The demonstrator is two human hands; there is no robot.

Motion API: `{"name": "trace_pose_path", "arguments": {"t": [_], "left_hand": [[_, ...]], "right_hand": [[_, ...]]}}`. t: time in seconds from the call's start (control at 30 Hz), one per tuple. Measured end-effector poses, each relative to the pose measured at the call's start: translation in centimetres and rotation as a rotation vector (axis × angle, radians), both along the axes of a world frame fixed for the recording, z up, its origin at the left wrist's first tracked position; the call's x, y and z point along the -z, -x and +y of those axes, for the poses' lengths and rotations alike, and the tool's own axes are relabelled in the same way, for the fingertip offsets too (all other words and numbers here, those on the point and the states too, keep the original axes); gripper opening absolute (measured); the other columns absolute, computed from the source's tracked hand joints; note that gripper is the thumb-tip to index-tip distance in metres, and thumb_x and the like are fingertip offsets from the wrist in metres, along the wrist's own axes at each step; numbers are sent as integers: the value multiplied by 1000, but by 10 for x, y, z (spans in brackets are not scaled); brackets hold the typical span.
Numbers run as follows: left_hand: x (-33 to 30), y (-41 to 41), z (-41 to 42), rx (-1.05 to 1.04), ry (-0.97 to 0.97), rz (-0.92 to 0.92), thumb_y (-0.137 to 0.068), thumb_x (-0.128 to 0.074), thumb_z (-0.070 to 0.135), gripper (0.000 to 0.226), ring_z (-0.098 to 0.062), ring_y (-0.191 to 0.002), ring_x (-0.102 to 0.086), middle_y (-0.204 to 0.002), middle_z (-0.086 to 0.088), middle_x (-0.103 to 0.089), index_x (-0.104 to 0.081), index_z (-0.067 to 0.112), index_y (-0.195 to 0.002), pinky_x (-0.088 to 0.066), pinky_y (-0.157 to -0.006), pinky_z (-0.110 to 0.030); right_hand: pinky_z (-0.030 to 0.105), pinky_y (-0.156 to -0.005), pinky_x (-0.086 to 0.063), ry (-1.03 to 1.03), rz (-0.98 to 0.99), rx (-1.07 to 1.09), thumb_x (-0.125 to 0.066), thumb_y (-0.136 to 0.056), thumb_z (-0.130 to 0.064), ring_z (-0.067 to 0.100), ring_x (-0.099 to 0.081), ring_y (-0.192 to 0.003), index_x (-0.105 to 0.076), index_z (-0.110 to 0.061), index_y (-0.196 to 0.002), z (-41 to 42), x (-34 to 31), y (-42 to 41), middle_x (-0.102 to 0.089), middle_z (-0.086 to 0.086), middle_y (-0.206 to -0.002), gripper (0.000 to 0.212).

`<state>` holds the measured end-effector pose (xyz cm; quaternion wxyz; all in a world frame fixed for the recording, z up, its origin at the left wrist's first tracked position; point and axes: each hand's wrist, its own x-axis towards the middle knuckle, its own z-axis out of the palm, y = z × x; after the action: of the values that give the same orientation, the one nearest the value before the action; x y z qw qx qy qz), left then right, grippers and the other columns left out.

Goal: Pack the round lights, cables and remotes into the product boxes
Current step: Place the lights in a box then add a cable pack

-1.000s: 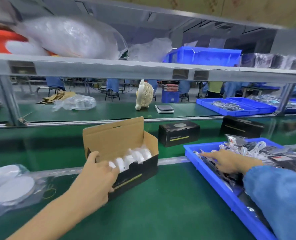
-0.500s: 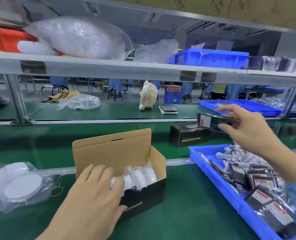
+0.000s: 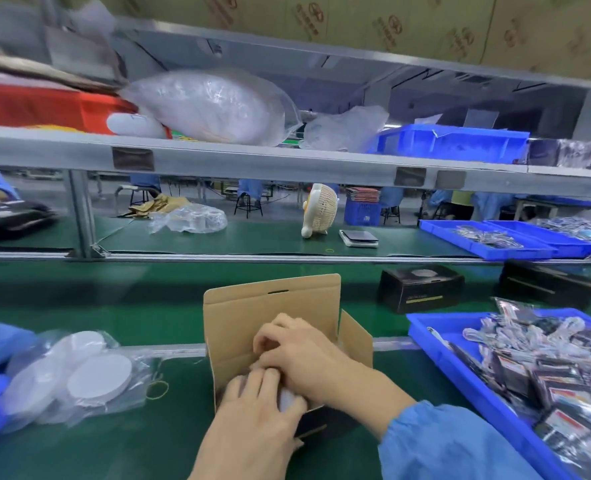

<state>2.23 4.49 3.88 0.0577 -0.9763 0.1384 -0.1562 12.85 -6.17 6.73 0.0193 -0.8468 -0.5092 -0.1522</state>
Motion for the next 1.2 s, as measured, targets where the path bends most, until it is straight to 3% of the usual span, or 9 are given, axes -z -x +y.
{"name": "trace_pose_path", "arguments": {"t": [0.1, 0.23, 0.33, 0.43, 0.63, 0.77, 0.9, 1.03, 1.2], "left_hand": [[-3, 2, 1, 27, 24, 10, -19, -93, 55, 69, -31, -73, -68, -83, -12, -66, -76, 22, -77, -54, -53, -39], [-8, -3, 7, -63, 58, 81, -33, -91, 63, 90, -41, -96, -66, -111, -24, -63, -72, 21, -111, -57, -78, -55], [-3, -9, 12, -99, 91, 49, -81, -56, 70, 89, -30, -129, -36, -148, -9, -26, -10, 42, -152, -32, -109, -42], [1, -16, 18, -58, 99, 79, -89, -46, 67, 79, -22, -128, -31, -146, 4, -25, 1, 47, -149, -33, -106, -33], [4, -20, 23, -16, 90, 92, -87, -47, 68, 74, -15, -126, -35, -133, 20, -39, -6, 47, -146, -37, -97, -31], [-1, -24, 24, -28, 116, 151, -84, -55, 64, 72, -15, -119, -38, -124, 21, -47, -15, 44, -141, -39, -92, -34], [-9, -29, 22, -56, 91, 169, -78, -62, 65, 74, -18, -113, -43, -120, 15, -53, -24, 41, -137, -40, -88, -35], [-7, -28, 24, -60, 100, 144, -77, -60, 70, 81, -18, -113, -44, -122, 15, -53, -20, 45, -142, -39, -89, -33], [-4, -26, 25, -50, 88, 134, -82, -58, 67, 80, -19, -117, -41, -125, 13, -49, -17, 42, -146, -37, -92, -33]], "right_hand": [[34, -76, -40, 77, 55, 54, -59, -83, -11, 20, -48, -104, -68, -18, -102, -16, -12, 9, -60, -5, -105, 21], [33, -83, -49, -352, 61, 361, -56, -94, -20, 17, -61, -102, -70, -26, -107, -98, -37, -7, -70, -9, -105, 21], [35, -92, -48, -142, 116, 891, -54, -95, -38, 22, -57, -113, -61, -30, -119, -188, -38, -25, -65, -5, -119, 26], [35, -94, -46, 167, 394, 1081, -52, -93, -51, 26, -55, -116, -54, -24, -124, -229, 2, -23, -63, 6, -120, 41], [31, -88, -49, -258, 267, 1056, -65, -89, -45, 19, -61, -109, -52, -31, -135, -244, 26, -15, -67, -4, -116, 50], [30, -95, -41, -206, 413, 1095, -47, -100, -41, 25, -55, -121, -57, -25, -133, -250, 24, -21, -63, 4, -129, 38], [27, -93, -38, -171, 474, 1105, -57, -97, -35, 26, -55, -116, -55, -16, -134, -256, 9, -32, -61, 4, -105, 42], [30, -90, -46, -149, 360, 1197, -61, -89, -31, 29, -58, -109, -62, -7, -118, -256, 7, -42, -68, 12, -110, 38], [40, -91, -51, -521, 250, 1327, -65, -87, -17, 33, -62, -107, -67, -9, -118, -259, -3, -34, -69, 15, -112, 32]]}}
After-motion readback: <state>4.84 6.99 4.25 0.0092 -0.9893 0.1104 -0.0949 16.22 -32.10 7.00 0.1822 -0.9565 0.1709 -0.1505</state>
